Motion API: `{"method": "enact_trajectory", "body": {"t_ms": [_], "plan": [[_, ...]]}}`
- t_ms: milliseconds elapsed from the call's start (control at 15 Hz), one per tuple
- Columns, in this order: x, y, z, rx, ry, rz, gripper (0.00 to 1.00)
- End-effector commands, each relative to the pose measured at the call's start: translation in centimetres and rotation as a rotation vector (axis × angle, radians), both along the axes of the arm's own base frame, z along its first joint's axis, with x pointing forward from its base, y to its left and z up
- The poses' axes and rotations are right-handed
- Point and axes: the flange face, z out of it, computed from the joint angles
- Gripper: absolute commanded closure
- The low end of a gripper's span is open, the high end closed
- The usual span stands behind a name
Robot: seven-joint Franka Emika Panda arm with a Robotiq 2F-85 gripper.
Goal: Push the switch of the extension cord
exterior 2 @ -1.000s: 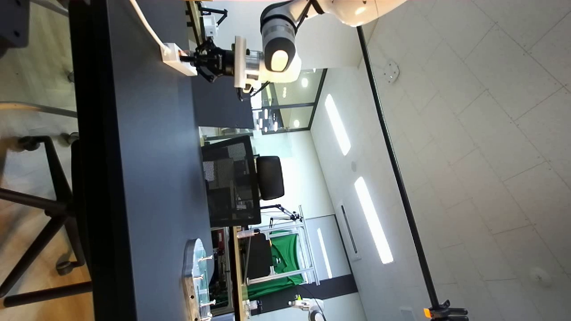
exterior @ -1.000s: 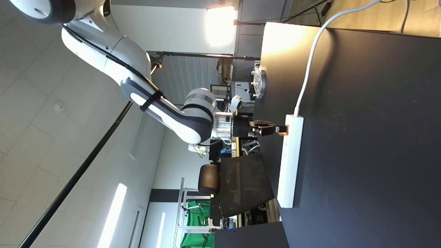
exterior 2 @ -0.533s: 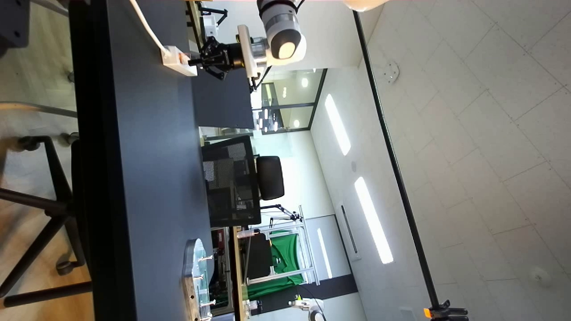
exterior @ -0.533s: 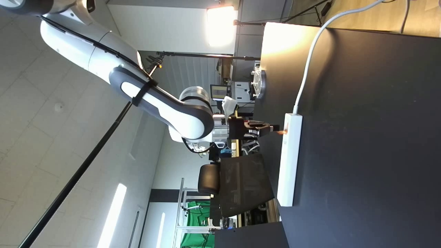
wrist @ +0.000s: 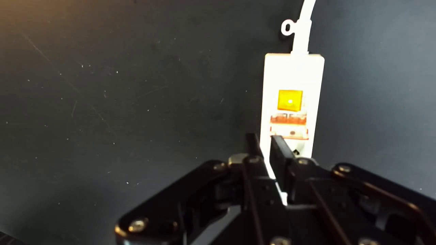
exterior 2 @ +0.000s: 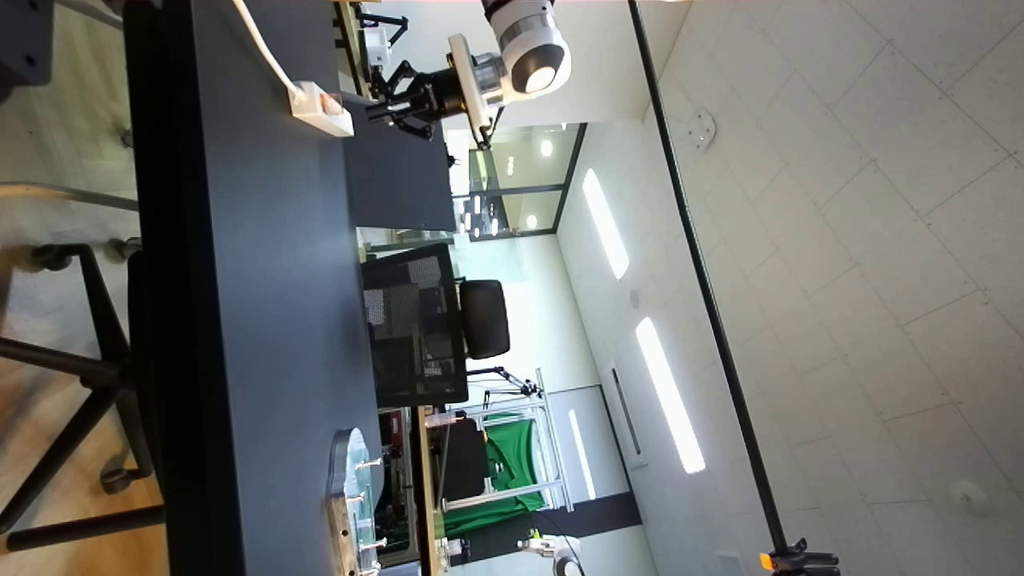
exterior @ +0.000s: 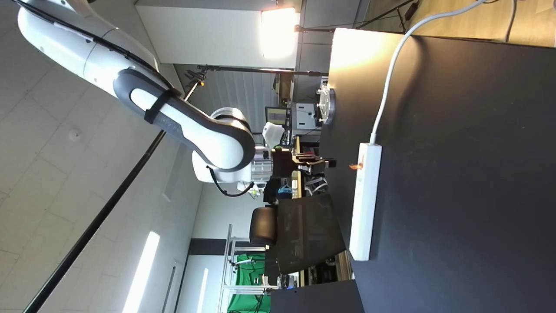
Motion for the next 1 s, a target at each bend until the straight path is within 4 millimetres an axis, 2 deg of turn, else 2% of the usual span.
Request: {"method": "enact_trajectory", "body": {"t_ms": [0, 533, 667, 733, 933], "plan": [[-1.0, 0.2, 0.7, -0.023, -0.001, -0.031, 0.53], [-1.2, 0.5, 1.3, -0.043, -0.012, -0.029, 0.01], [-1.3, 0.5, 1.3, -0.054, -0.012, -0.030, 0.00], [-0.3, 0.4, 0.4, -0.029, -0.007, 0.000, 0.00], [-0.3, 0.4, 0.2, -0.029, -0.004, 0.003, 0.00]]}}
